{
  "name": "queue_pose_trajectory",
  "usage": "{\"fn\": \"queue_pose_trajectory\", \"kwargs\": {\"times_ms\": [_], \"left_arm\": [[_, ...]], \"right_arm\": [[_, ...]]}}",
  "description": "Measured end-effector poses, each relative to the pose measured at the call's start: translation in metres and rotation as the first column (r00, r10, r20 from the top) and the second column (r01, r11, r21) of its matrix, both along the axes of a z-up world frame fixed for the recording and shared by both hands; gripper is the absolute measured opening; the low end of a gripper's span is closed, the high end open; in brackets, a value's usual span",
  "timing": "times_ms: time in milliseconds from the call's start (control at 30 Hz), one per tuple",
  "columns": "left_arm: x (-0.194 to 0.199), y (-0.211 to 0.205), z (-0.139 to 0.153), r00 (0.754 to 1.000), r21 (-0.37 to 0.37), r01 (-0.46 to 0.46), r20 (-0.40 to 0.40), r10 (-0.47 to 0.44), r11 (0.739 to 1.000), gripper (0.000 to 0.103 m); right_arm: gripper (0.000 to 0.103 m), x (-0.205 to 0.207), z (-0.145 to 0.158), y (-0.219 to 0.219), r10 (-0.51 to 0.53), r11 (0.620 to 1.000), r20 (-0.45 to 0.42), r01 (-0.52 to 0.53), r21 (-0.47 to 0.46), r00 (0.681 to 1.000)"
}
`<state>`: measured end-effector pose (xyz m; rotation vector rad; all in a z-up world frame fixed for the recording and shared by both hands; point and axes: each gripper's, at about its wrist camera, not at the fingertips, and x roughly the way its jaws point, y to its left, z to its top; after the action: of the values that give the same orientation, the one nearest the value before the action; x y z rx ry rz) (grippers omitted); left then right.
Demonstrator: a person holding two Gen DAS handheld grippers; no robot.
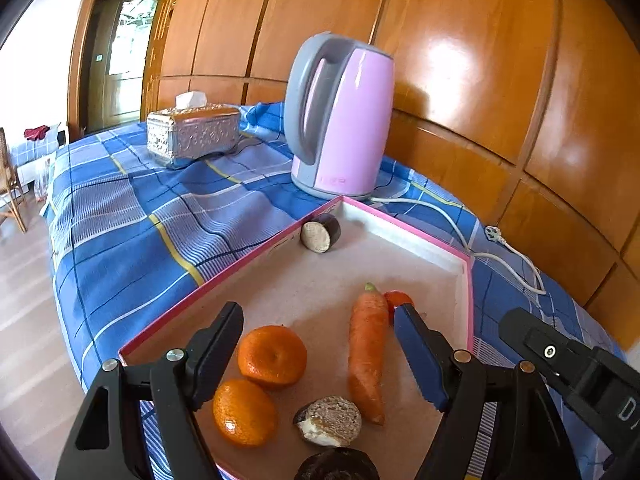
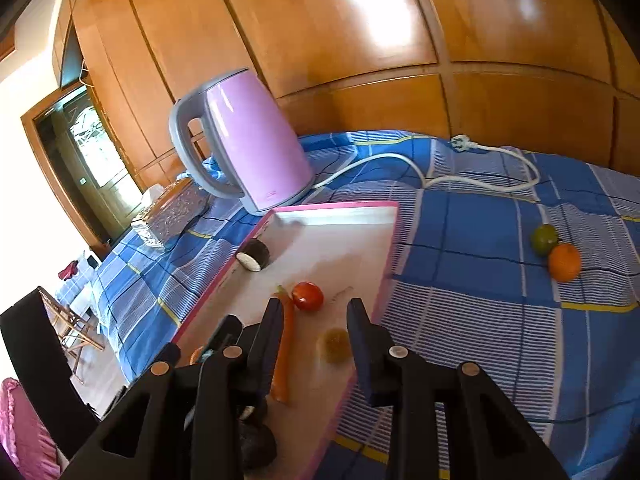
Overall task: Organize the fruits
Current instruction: 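Open both grippers over the tray to release the orange and yellowish fruit, then withdraw both grippers toward the green tomato and last orange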
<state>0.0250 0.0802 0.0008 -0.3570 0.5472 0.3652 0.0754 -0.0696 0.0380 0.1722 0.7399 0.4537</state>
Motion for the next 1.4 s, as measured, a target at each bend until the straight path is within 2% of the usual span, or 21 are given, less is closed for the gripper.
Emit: {"fn": "queue_pose_trajectory", "kwargs": {"times_ms": [333, 600, 867, 1067, 1100, 1167, 1300, 1400], "left_arm": [[-0.005, -0.022, 0.008, 0.995, 0.058, 0.095, 0.034, -0.097, 0.994, 0.078], [-0.006, -0.054, 0.011, 0.976, 0.136, 0.211, 0.027, -0.217, 0.968, 0.078], [-0.008, -0.084, 0.009, 0.945, 0.200, 0.321, 0.003, -0.328, 0.926, 0.078], [-0.009, -0.101, 0.008, 0.914, 0.223, 0.398, -0.011, -0.406, 0.890, 0.078], [-0.008, -0.104, 0.007, 0.909, 0.226, 0.408, -0.014, -0.416, 0.885, 0.078], [-0.008, -0.108, 0.006, 0.899, 0.222, 0.431, -0.024, -0.437, 0.875, 0.073], [-0.007, -0.117, 0.003, 0.880, 0.211, 0.470, -0.038, -0.473, 0.857, 0.072], [-0.008, -0.130, 0.003, 0.859, 0.233, 0.505, -0.040, -0.511, 0.831, 0.071]], "right_arm": [[0.033, -0.007, 0.003, -0.044, -0.085, 0.996, 0.020, 0.086, -0.028, 0.996], [0.033, -0.012, -0.005, -0.088, -0.162, 0.985, 0.012, 0.162, -0.065, 0.987], [0.033, -0.011, -0.009, -0.129, -0.249, 0.964, 0.011, 0.249, -0.099, 0.968], [0.033, -0.005, -0.021, -0.164, -0.364, 0.924, 0.015, 0.363, -0.124, 0.931], [0.033, -0.004, -0.026, -0.170, -0.382, 0.917, 0.005, 0.379, -0.120, 0.924], [0.033, 0.001, -0.037, -0.184, -0.415, 0.909, -0.072, 0.409, -0.086, 0.907], [0.033, 0.003, -0.043, -0.201, -0.454, 0.891, -0.120, 0.453, -0.033, 0.883], [0.033, 0.004, -0.048, -0.203, -0.455, 0.889, -0.152, 0.456, -0.030, 0.877]]}}
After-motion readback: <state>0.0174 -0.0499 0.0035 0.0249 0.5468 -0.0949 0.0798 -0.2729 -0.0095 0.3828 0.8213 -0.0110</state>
